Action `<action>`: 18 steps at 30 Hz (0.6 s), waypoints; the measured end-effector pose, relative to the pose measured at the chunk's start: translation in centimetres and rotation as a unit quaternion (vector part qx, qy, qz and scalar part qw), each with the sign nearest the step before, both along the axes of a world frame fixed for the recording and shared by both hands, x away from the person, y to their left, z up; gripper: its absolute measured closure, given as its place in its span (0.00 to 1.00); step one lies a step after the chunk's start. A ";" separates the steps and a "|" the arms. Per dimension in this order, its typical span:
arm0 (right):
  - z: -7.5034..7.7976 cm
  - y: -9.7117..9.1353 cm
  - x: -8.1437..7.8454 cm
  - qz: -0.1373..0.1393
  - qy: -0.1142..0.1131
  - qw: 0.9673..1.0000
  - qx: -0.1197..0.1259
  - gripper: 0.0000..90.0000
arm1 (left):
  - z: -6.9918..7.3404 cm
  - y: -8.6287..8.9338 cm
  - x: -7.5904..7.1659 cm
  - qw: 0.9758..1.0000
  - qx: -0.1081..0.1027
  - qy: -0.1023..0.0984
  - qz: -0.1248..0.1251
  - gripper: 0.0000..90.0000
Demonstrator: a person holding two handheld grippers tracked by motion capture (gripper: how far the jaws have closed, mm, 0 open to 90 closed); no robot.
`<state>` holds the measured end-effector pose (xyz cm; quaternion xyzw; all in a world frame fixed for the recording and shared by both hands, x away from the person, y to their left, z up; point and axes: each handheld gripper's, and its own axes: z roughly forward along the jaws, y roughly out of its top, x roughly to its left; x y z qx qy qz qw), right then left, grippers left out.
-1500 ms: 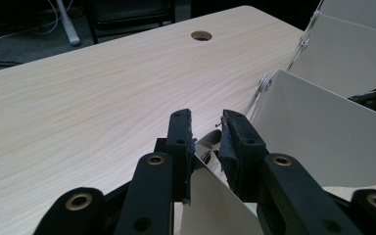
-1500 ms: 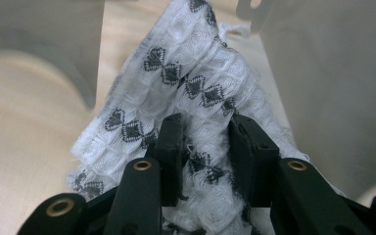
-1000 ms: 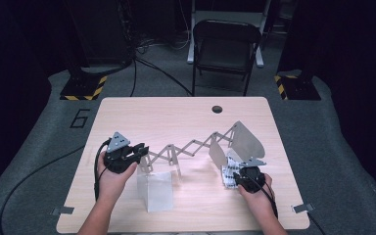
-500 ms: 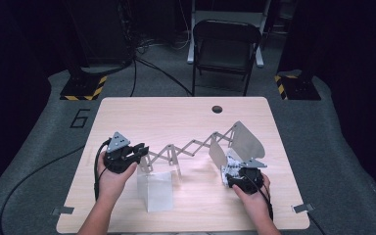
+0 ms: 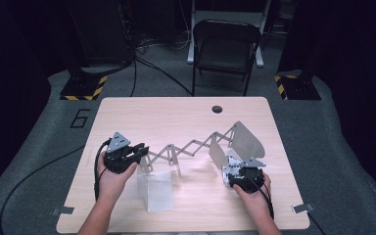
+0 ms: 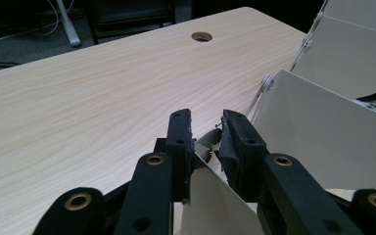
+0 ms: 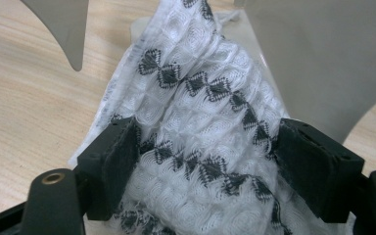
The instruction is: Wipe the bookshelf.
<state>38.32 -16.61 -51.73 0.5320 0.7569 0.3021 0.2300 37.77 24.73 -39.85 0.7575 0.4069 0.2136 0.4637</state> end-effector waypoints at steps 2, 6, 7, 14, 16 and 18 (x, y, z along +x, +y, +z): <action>0.1 0.0 0.3 0.010 0.002 1.000 0.008 0.37 | 0.0 0.0 0.0 1.000 0.000 -0.001 0.001 0.82; 0.3 0.1 0.1 0.033 -0.007 0.999 0.001 0.69 | 0.4 0.2 -0.1 1.000 -0.005 0.008 -0.004 0.79; 0.3 0.1 0.1 0.033 -0.007 0.999 0.001 0.69 | 0.4 0.2 -0.1 1.000 -0.005 0.008 -0.004 0.77; 1.0 0.8 0.5 0.051 -0.007 0.998 0.033 0.80 | 0.7 0.6 0.1 0.999 -0.009 0.030 -0.009 0.73; 2.2 1.0 0.6 0.060 -0.030 0.995 0.072 0.81 | 0.5 0.6 0.2 0.999 -0.022 0.036 -0.016 0.75; 2.6 1.1 0.6 0.059 -0.038 0.994 0.087 0.81 | 0.3 0.5 0.3 0.999 -0.009 0.041 -0.019 0.75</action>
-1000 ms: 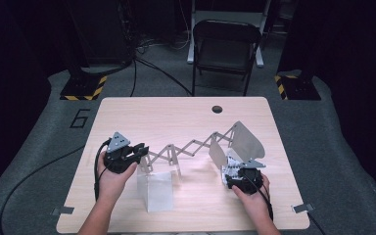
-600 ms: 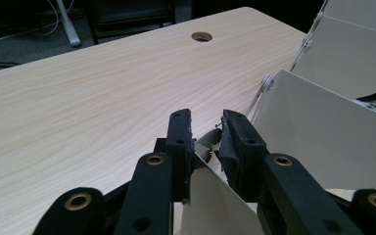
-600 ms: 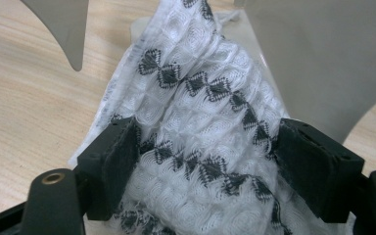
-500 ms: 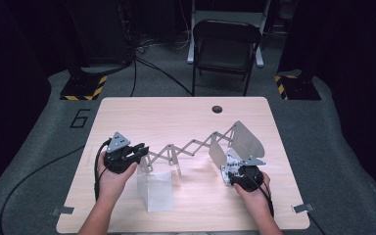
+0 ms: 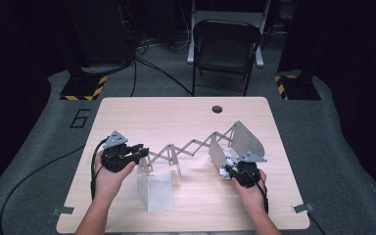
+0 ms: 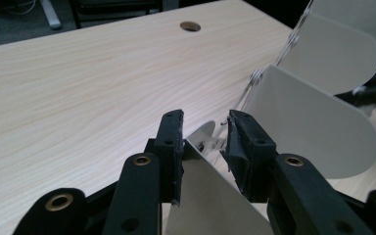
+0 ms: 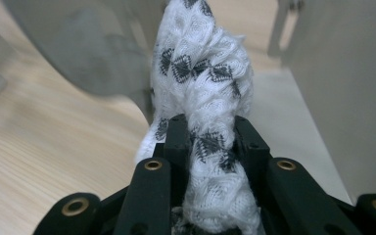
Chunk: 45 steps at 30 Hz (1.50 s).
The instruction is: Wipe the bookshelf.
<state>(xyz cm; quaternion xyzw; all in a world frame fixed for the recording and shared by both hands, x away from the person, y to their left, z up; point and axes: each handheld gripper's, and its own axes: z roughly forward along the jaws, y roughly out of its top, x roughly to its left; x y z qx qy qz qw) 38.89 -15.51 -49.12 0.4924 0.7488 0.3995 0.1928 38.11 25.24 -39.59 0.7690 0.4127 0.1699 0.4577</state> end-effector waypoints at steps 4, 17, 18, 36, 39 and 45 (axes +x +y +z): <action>2.9 0.3 0.0 0.015 -0.043 0.999 0.026 0.81 | -0.2 0.2 0.1 1.000 -0.019 0.002 0.002 0.76; 1.2 1.4 1.4 0.064 0.011 0.998 -0.013 0.81 | -0.5 0.0 0.1 1.000 -0.022 -0.007 0.009 0.77; 1.0 1.4 1.5 0.065 0.011 0.998 -0.010 0.81 | -0.5 0.0 0.1 1.000 -0.022 -0.006 0.010 0.77; 1.8 1.8 0.8 0.065 -0.008 0.998 -0.008 0.81 | -0.6 -0.3 0.2 1.000 -0.013 -0.014 0.013 0.77; 2.5 1.7 0.6 0.063 -0.022 0.998 -0.011 0.81 | -0.6 -0.3 0.3 1.000 -0.012 -0.013 0.012 0.77; 6.3 1.4 -0.3 0.064 -0.093 0.994 0.005 0.81 | -0.6 -0.4 0.3 1.000 -0.015 -0.012 0.012 0.77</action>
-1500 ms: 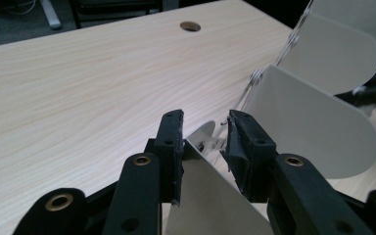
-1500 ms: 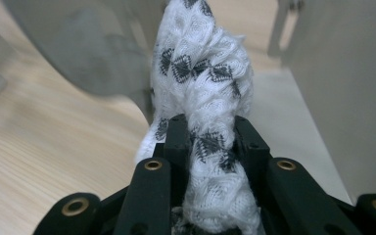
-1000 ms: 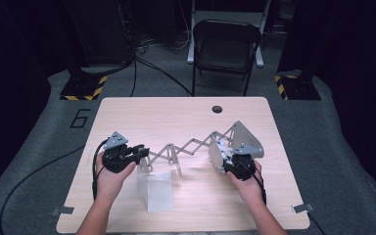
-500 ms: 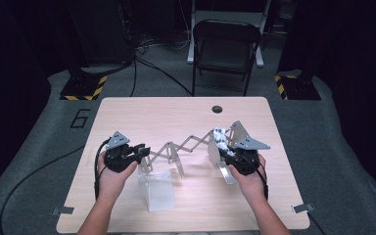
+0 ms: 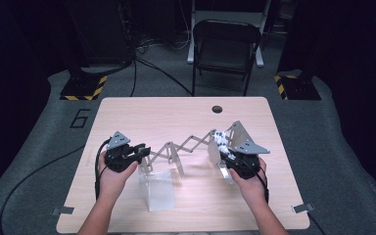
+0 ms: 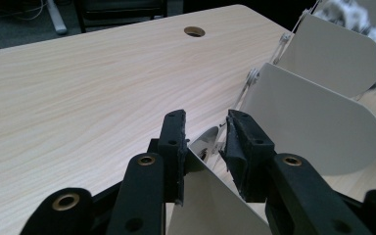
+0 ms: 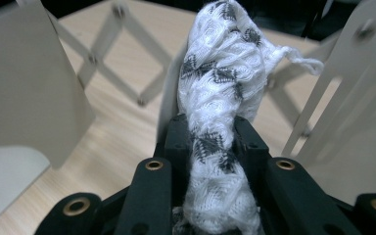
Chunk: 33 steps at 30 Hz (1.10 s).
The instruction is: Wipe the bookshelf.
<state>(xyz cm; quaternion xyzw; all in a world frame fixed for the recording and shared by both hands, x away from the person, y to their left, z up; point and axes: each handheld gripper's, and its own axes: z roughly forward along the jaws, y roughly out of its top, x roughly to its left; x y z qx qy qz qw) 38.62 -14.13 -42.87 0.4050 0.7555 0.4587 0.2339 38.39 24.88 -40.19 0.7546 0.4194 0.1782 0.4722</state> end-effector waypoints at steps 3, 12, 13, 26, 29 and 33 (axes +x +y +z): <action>-0.1 -0.3 0.2 0.006 0.004 1.000 0.009 0.81 | 0.0 0.0 0.0 1.000 0.000 0.000 -0.001 0.77; -2.6 -1.4 0.4 0.027 0.057 0.997 0.040 0.81 | 0.0 0.0 0.0 1.000 0.000 -0.001 -0.001 0.77; -2.0 -1.7 0.3 0.033 0.052 0.997 0.052 0.81 | 0.0 0.0 0.0 1.000 -0.001 -0.001 -0.001 0.77; -1.2 -1.1 1.6 0.080 0.077 0.994 0.012 0.81 | 0.0 0.1 0.2 1.000 -0.002 0.001 -0.003 0.77; -0.8 -1.3 1.5 0.089 0.067 0.994 0.013 0.81 | 0.0 0.1 0.2 1.000 -0.003 0.001 -0.002 0.77; 0.9 -1.8 1.2 0.093 0.026 0.994 0.046 0.81 | 0.0 0.0 0.3 1.000 -0.004 0.003 -0.003 0.77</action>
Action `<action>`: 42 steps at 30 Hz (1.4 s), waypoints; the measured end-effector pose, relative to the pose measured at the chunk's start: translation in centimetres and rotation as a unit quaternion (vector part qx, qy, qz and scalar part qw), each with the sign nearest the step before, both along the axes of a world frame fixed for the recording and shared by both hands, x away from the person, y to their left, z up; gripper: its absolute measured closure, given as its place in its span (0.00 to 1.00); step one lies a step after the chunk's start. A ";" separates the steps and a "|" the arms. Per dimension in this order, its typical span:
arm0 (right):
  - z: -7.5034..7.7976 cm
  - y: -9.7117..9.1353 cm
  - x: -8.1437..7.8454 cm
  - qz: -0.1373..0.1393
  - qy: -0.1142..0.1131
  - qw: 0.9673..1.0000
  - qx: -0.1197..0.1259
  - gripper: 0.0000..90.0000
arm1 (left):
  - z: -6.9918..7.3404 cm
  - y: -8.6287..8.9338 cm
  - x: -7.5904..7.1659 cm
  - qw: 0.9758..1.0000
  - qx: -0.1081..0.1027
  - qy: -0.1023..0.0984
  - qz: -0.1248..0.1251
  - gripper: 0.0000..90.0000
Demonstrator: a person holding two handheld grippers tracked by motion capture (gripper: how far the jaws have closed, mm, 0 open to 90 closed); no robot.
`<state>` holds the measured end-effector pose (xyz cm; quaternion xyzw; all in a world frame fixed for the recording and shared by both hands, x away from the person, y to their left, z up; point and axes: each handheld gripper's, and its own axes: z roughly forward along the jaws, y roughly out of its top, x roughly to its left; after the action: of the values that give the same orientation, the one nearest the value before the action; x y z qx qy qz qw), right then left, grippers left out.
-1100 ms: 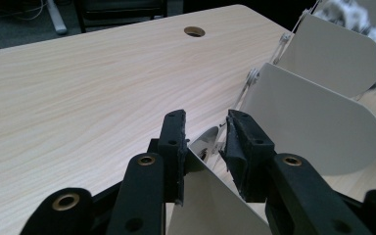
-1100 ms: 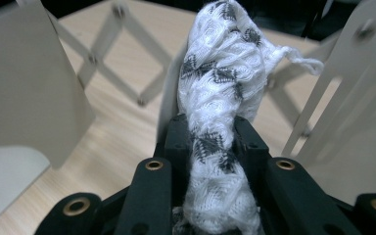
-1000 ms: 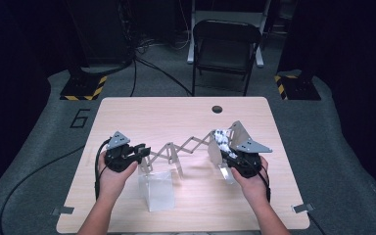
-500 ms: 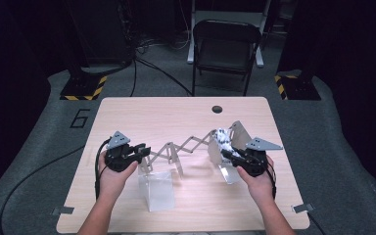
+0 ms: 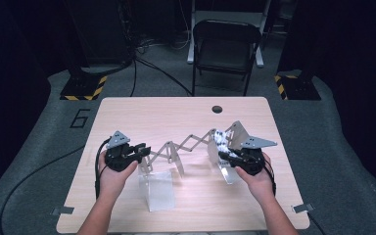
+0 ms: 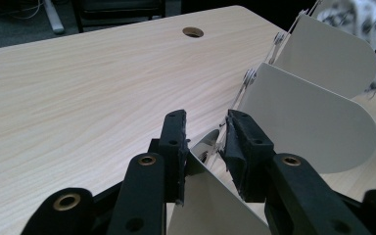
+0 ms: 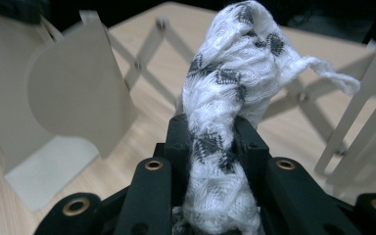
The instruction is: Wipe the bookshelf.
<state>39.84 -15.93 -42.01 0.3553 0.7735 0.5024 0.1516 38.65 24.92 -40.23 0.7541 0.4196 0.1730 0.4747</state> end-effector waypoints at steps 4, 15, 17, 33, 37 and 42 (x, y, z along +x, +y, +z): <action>-0.4 0.4 0.0 0.000 -0.008 1.000 -0.030 0.81 | 0.0 0.0 0.1 1.000 0.001 -0.001 -0.003 0.77; -6.1 1.7 -0.5 -0.006 0.049 0.992 -0.113 0.81 | -0.1 -0.1 0.1 1.000 0.000 0.001 -0.002 0.77; -5.6 1.5 -0.6 -0.012 0.041 0.994 -0.100 0.81 | -0.1 -0.1 0.2 1.000 0.000 -0.002 -0.001 0.78; -6.5 1.3 -2.3 -0.018 0.065 0.994 -0.088 0.81 | -0.1 -0.2 0.1 1.000 0.001 -0.002 0.000 0.78; -3.1 1.1 -3.8 -0.025 0.007 0.997 -0.067 0.81 | -0.1 -0.2 0.1 1.000 0.003 -0.004 -0.001 0.77; 1.4 0.7 -4.9 -0.035 -0.047 0.998 -0.014 0.81 | -0.2 -0.2 0.1 1.000 0.002 -0.003 -0.001 0.77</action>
<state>34.92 -15.27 -40.60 0.3563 0.7595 0.5021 0.2102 38.75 24.74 -40.39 0.7549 0.4174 0.1760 0.4742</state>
